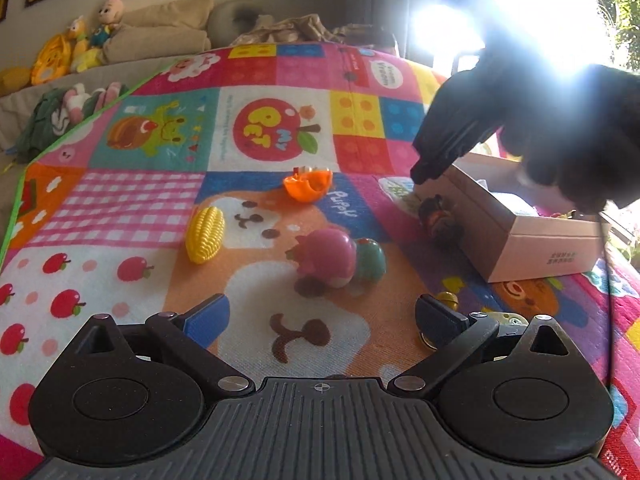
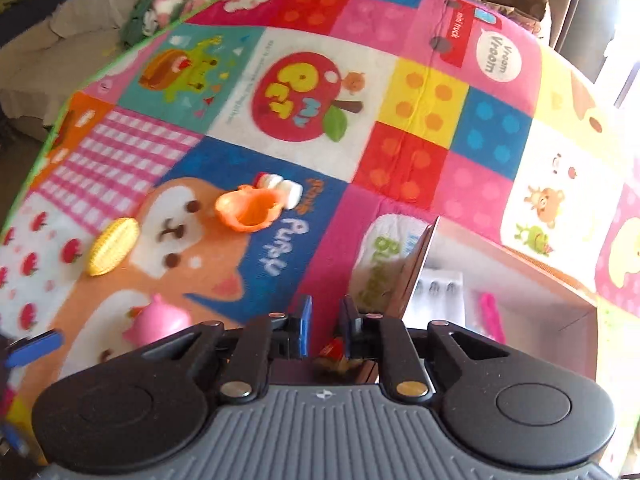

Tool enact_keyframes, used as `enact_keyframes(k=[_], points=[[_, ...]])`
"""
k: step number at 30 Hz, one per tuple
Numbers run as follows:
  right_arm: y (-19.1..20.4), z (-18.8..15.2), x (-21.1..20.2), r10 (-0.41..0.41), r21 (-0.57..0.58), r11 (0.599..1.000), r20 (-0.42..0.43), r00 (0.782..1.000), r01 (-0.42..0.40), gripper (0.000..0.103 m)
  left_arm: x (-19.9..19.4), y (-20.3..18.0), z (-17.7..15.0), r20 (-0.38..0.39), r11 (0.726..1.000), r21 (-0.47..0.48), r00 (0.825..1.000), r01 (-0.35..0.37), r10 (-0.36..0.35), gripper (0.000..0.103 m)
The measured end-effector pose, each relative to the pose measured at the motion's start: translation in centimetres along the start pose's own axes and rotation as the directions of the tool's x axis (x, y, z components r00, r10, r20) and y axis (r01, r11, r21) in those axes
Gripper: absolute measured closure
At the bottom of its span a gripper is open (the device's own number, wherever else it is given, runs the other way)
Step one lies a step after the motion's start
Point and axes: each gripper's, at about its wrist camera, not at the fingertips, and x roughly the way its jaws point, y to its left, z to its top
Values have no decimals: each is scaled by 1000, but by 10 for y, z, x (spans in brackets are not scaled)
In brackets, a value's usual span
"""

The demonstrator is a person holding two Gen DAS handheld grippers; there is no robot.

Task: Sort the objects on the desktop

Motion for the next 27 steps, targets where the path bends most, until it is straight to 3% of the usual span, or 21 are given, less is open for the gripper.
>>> enact_keyframes(k=[3,5,9,15,18,21,22,24,27], points=[[2,15,47,-121,-15,993,-76,990,121,90,-2,5,0,17,999,-29,1000,12,-11,1],[5,14,64,-152,-33,988,-112,982,150,93,-2,10,0,18,998,-57,1000,23,-22,1],[18,-3,54,-103,-70,993,-136,985,94,90,-3,12,0,22,997,-74,999,34,-32,1],[22,-48,6,70,-60,995,-181,981,-82,92,-4,8,0,27,999,-52,1000,13,-11,0],[16,-78,-30,150,-19,988,-155,976,-155,92,-4,4,0,25,999,-38,1000,-7,8,0],[-8,-112,-67,212,52,976,-45,976,-210,90,-4,2,0,12,1000,-24,1000,-18,18,0],[-16,-124,-77,196,54,979,3,981,-196,89,-3,1,0,4,1000,-21,1000,-19,19,0],[-33,-147,-90,115,61,991,87,990,-121,74,-2,0,1,-13,1000,-17,1000,-22,22,0],[-63,-168,-82,43,144,988,95,995,-56,72,-4,-6,0,-36,1000,-16,999,-1,0,0]])
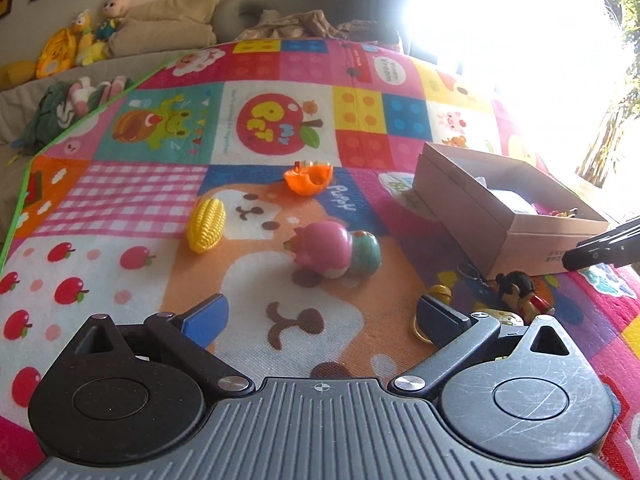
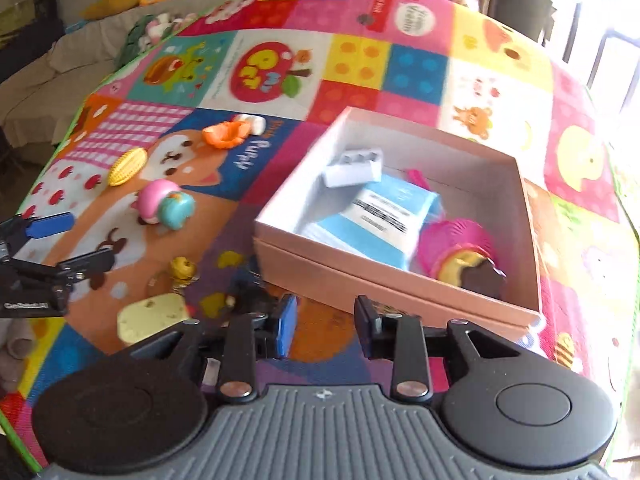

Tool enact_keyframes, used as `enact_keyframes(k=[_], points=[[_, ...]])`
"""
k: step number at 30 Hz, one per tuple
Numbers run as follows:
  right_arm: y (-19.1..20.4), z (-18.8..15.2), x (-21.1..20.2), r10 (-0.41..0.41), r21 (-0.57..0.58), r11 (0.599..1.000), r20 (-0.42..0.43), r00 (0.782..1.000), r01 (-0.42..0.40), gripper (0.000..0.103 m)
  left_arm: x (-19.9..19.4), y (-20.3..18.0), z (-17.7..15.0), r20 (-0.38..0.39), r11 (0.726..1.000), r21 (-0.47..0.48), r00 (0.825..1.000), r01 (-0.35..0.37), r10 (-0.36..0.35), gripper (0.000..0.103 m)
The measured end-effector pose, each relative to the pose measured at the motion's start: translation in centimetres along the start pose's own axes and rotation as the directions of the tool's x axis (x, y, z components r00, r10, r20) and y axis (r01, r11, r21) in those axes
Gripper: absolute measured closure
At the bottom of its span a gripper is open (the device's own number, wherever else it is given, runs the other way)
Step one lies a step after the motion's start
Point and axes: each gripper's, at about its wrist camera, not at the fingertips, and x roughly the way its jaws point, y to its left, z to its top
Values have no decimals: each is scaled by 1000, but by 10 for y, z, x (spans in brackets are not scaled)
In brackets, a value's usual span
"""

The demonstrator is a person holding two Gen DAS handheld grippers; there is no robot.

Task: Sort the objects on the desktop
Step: 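Grasp the red-black doll keychain with the right gripper while the left grasps the yellow-green cat toy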

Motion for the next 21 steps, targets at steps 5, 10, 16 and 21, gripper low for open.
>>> enact_keyframes(k=[5,10,16,21], points=[[-32,-2,26,-21,97,995,41,999,17,72,-5,-22,-4,-42,996,58,997,63,-61,0],[-37,-2,29,222,227,944,103,970,-240,53,-12,-51,-10,-86,971,170,984,166,-154,0],[-6,-19,38,323,198,923,72,944,-331,48,-8,-86,-19,-118,932,317,982,177,-147,0],[1,-38,17,169,57,983,118,979,-176,49,3,-85,-16,-112,934,351,993,70,-32,0]])
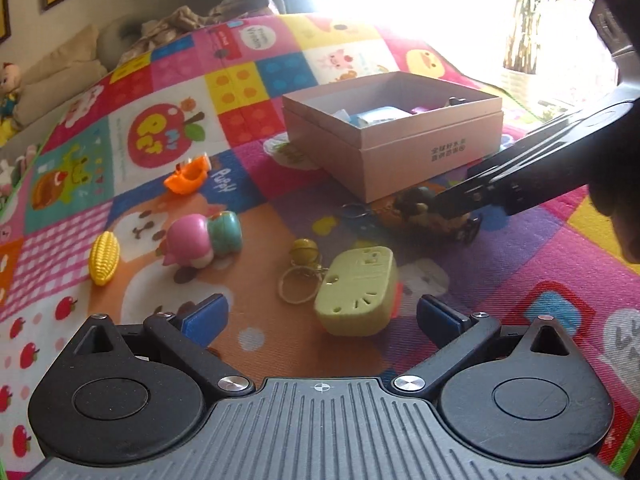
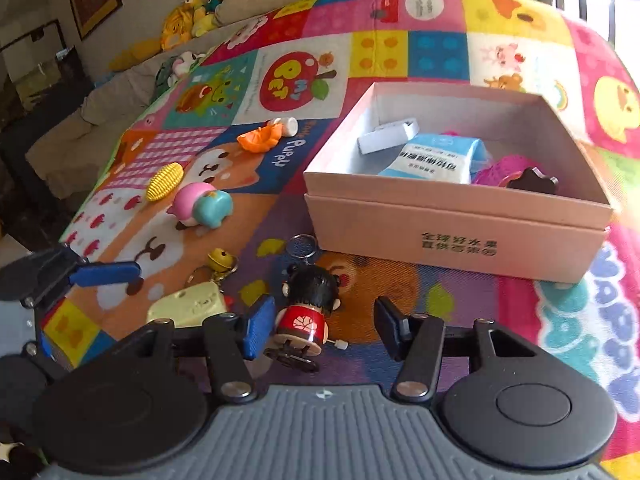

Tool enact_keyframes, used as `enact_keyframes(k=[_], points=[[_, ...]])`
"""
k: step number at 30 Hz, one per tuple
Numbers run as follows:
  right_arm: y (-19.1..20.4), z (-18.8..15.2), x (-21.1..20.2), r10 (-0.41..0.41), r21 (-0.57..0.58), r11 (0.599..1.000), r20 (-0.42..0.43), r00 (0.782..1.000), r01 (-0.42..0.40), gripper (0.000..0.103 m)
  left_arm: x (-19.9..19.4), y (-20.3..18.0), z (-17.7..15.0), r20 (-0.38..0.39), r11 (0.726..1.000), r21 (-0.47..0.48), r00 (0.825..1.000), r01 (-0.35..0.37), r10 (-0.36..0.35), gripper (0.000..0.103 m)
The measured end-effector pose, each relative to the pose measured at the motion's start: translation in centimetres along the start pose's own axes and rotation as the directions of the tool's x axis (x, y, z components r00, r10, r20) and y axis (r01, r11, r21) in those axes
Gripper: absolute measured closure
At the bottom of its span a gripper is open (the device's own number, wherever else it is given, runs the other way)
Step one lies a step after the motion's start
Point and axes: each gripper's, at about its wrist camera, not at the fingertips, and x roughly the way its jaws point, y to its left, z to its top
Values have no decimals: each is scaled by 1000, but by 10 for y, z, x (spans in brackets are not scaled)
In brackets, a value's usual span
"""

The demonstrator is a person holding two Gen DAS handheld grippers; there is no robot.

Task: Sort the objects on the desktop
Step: 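Grasp the red-black doll keychain with the right gripper while the left grasps the yellow-green cat toy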

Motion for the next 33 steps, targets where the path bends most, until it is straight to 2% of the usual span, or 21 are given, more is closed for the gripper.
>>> enact_keyframes(k=[2,3,4,6,9,11,14,16,17,18,20,22,23,26,28,30,33], points=[[-10,-5,-18,-44,-18,999,56,997,45,48,3,6,1,-9,999,-9,999,-36,36,0],[-19,-5,-26,-55,8,998,82,995,54,45,2,11,2,-10,998,-16,998,-58,58,0],[-31,-3,-34,-73,53,996,111,991,68,42,3,14,2,-9,997,-17,997,-81,81,0],[-59,2,-47,-138,162,981,173,975,110,24,4,20,2,-14,992,-14,992,-126,126,0],[-101,14,-51,-246,331,929,219,944,165,20,5,28,3,-33,989,-24,988,-149,148,0],[-123,22,-42,-239,399,907,220,946,137,20,2,31,3,-35,991,-40,992,-124,123,0],[-137,30,-24,-212,447,889,211,954,98,20,-1,34,3,-33,996,-89,999,-22,19,0],[-137,34,-8,-190,454,887,190,963,85,20,-3,32,3,-32,992,-120,998,49,-53,0],[-135,35,-4,-181,458,886,186,966,77,13,-3,31,4,-30,988,-131,996,77,-81,0],[-128,36,-2,-182,452,889,196,964,76,9,-2,28,5,-27,986,-137,994,98,-102,0],[-119,35,-3,-140,417,908,203,969,44,9,1,22,8,-23,984,-140,993,112,-116,0],[-110,30,-8,-74,383,924,211,975,-13,9,11,15,13,-25,986,-140,995,93,-98,0],[-103,27,-13,-66,359,933,214,975,-16,9,16,13,15,-30,986,-146,996,78,-83,0],[-75,19,-28,-115,231,971,223,968,62,10,29,11,21,-47,986,-164,998,35,-43,0],[-54,11,-36,-137,128,986,225,965,110,16,33,11,22,-50,988,-151,999,-13,5,0],[-38,4,-40,-132,54,991,211,969,123,29,32,13,22,-45,990,-127,997,-64,59,0],[-18,-4,-38,-59,-11,998,158,986,61,35,27,24,17,-44,986,-115,992,-122,118,0]])
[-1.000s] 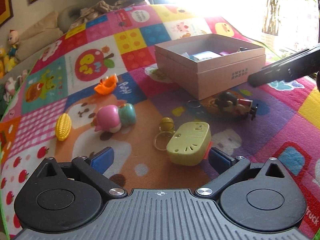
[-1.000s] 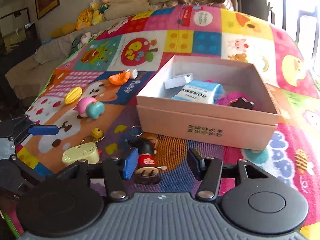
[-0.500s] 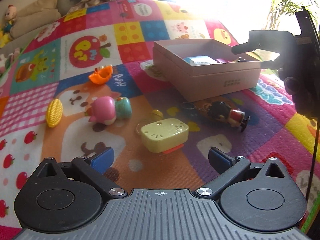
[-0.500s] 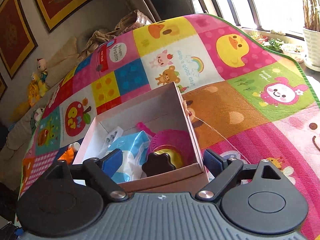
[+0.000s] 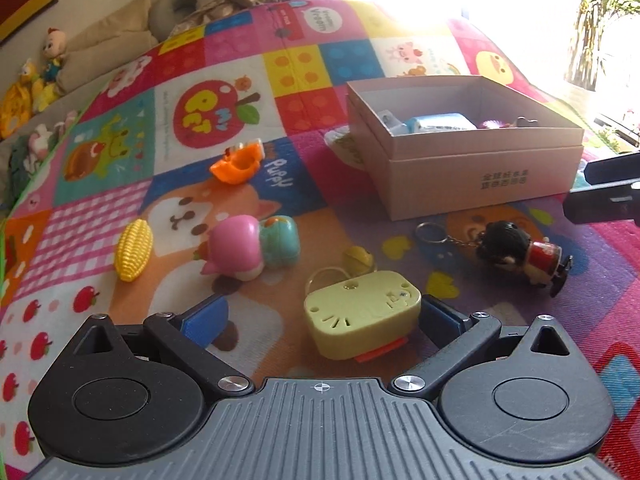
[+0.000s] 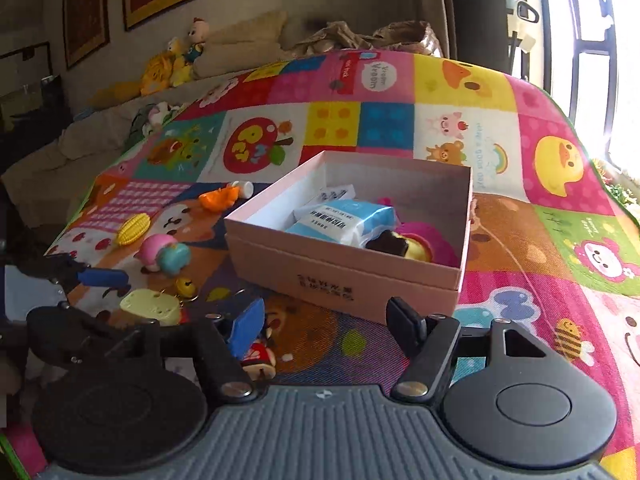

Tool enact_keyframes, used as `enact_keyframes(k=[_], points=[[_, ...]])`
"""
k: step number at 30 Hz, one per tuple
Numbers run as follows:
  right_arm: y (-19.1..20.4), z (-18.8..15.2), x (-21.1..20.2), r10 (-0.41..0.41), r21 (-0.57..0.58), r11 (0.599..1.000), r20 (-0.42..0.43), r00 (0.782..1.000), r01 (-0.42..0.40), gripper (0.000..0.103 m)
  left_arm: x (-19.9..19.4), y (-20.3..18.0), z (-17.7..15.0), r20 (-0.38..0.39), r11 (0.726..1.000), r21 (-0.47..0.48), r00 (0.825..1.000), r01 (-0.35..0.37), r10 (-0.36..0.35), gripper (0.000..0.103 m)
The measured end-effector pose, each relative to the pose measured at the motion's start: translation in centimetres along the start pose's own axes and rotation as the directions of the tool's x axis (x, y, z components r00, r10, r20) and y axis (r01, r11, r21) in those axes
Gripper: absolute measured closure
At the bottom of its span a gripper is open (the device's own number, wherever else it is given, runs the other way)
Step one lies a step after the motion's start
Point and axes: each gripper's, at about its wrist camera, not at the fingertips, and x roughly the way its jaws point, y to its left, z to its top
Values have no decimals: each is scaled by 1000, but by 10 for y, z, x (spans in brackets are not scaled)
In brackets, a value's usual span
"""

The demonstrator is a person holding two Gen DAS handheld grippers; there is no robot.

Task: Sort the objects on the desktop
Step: 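Grasp the red-black doll keychain with the right gripper while the left grasps the yellow-green cat toy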

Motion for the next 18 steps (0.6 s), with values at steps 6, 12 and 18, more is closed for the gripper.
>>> enact_keyframes(k=[6,12,18], points=[[36,-10,24,38,-92,995,-65,997,-44,48,-10,23,-8,-9,998,-17,998,62,-62,0],[45,-14,44,20,-112,993,-122,992,-33,74,-6,11,-2,14,995,-38,996,87,-87,0],[43,-17,32,11,-125,992,-128,992,-27,74,-2,-7,-1,12,998,56,999,37,-37,36]])
